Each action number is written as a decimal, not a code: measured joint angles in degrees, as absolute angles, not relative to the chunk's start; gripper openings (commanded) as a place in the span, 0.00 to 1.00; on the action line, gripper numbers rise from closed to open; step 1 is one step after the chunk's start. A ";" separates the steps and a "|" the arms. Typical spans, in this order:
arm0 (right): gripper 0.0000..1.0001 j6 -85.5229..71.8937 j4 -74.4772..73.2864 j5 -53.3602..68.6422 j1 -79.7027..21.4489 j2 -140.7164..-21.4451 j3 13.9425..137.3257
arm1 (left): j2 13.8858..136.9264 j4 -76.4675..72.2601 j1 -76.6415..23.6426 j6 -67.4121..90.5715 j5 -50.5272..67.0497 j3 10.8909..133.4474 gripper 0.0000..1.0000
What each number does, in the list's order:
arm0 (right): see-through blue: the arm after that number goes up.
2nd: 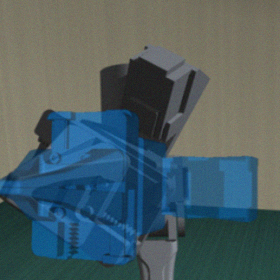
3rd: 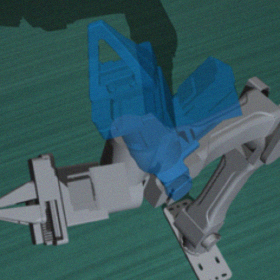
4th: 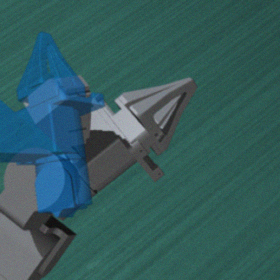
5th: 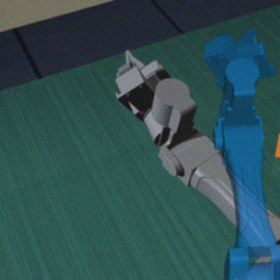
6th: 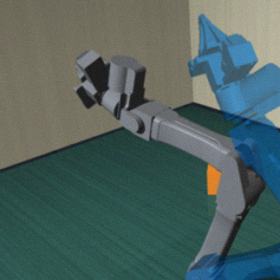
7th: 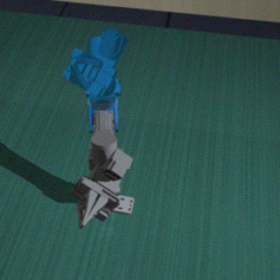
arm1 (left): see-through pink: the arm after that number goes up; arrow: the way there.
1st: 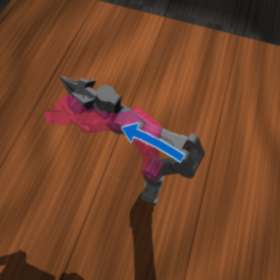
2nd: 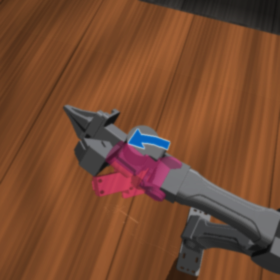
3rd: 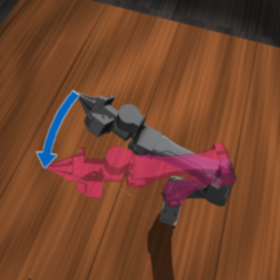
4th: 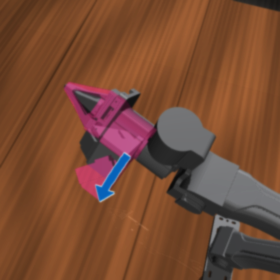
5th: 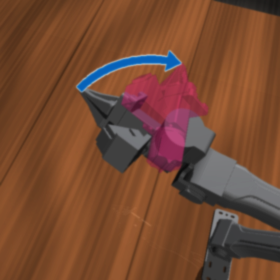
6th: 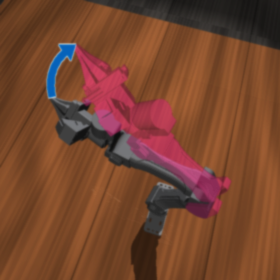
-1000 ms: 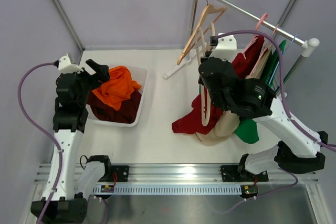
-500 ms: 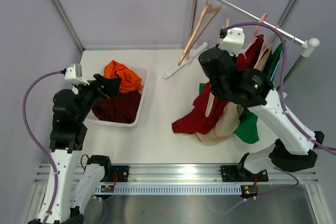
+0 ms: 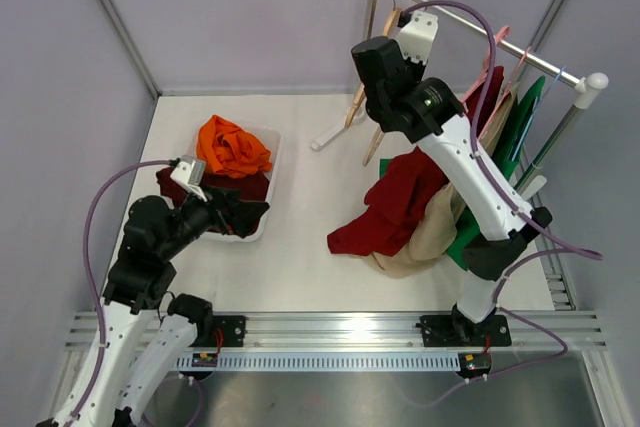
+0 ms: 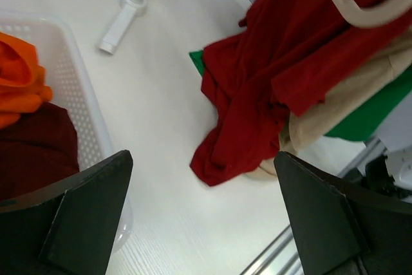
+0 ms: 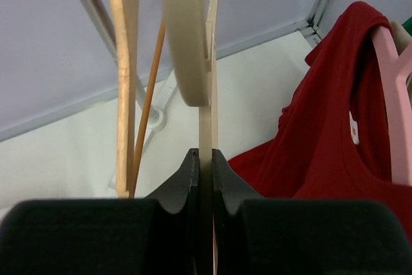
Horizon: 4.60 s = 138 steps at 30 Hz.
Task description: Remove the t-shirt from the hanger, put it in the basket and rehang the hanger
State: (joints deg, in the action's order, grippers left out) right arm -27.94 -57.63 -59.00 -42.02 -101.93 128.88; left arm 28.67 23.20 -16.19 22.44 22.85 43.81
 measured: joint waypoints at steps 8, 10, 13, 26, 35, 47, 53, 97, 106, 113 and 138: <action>0.00 -22.55 -51.33 -59.09 -35.86 -107.39 135.22 | 26.30 24.60 -21.54 18.87 27.38 40.47 0.99; 0.00 -19.99 -48.31 -59.44 -34.94 -108.81 137.08 | 25.43 24.56 -21.65 18.41 27.86 39.94 0.99; 0.00 -15.46 -43.75 -60.60 -34.33 -111.39 139.41 | 23.94 24.75 -21.65 18.00 28.12 39.53 0.99; 0.00 -10.72 -36.18 -59.24 -30.72 -116.42 140.00 | 24.43 25.06 -21.69 17.69 28.16 37.95 0.99; 0.00 -13.76 -34.11 -55.29 -28.18 -116.29 131.41 | 25.74 25.34 -21.69 17.54 28.14 37.85 0.99; 0.36 -18.06 -30.76 -53.60 -27.68 -114.13 126.61 | 26.37 25.67 -21.69 17.54 28.14 37.85 0.99; 0.79 -19.66 -32.05 -49.74 -27.68 -109.21 120.57 | 26.37 25.71 -21.69 17.56 28.08 37.85 0.99; 0.67 -33.89 -47.72 -48.90 -20.56 -80.82 100.57 | 20.78 27.42 -31.64 17.56 27.62 37.85 0.99; 0.40 -33.91 -44.77 -46.65 -17.72 -84.01 101.47 | 21.63 27.53 -31.68 17.54 27.57 37.85 0.99; 0.13 -32.99 -43.22 -46.22 -17.30 -84.14 101.47 | 22.33 27.77 -31.68 17.54 27.35 37.85 0.99; 0.00 -15.94 -20.93 -56.29 -31.03 -78.13 93.32 | 29.95 27.75 -31.77 18.48 30.26 44.18 0.99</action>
